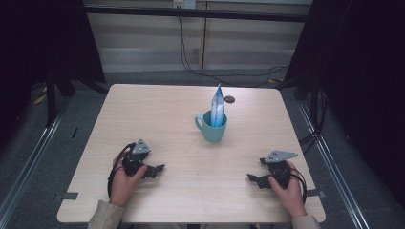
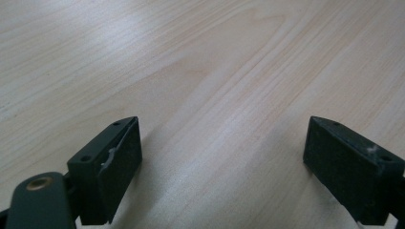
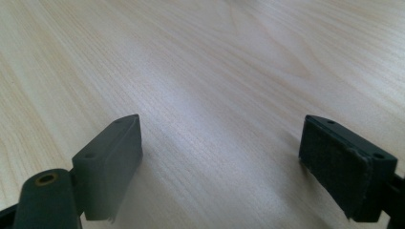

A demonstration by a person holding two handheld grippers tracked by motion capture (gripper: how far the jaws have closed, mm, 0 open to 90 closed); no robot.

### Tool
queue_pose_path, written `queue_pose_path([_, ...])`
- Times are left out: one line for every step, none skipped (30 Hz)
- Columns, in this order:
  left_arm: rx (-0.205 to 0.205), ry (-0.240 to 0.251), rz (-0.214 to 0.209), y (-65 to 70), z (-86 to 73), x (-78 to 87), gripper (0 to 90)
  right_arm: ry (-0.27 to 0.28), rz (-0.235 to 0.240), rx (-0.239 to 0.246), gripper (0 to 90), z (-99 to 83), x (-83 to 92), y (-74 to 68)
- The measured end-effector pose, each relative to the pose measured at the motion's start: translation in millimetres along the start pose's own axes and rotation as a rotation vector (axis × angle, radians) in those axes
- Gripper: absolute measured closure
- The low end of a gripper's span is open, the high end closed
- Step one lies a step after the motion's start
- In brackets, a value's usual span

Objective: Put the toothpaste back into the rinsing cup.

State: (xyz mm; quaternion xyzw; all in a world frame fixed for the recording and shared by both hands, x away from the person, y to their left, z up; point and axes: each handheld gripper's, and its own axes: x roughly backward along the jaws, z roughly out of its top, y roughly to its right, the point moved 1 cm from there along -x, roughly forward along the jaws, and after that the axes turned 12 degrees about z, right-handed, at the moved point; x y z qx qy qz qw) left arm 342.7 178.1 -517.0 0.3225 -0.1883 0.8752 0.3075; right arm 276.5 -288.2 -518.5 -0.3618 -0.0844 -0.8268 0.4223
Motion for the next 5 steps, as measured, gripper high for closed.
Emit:
queue_pose_path([0.000,0.000,0.000,0.0,0.0,0.0,12.7,0.000,0.000,0.000,14.2,0.0,0.0,0.0])
queue_pose_path([0.000,-0.001,0.001,0.0,0.0,0.1,12.7,0.000,0.000,0.000,14.2,0.0,0.0,0.0])
queue_pose_path([0.000,0.000,0.001,0.0,0.0,0.0,12.7,0.000,0.000,0.000,14.2,0.0,0.0,0.0])
queue_pose_path([0.000,-0.001,0.000,0.0,0.0,0.1,12.7,0.000,-0.001,0.000,14.2,0.0,0.0,0.0])
queue_pose_path([0.000,-0.001,0.000,-0.1,0.0,0.0,12.7,0.000,-0.001,0.000,14.2,0.0,0.0,0.0])
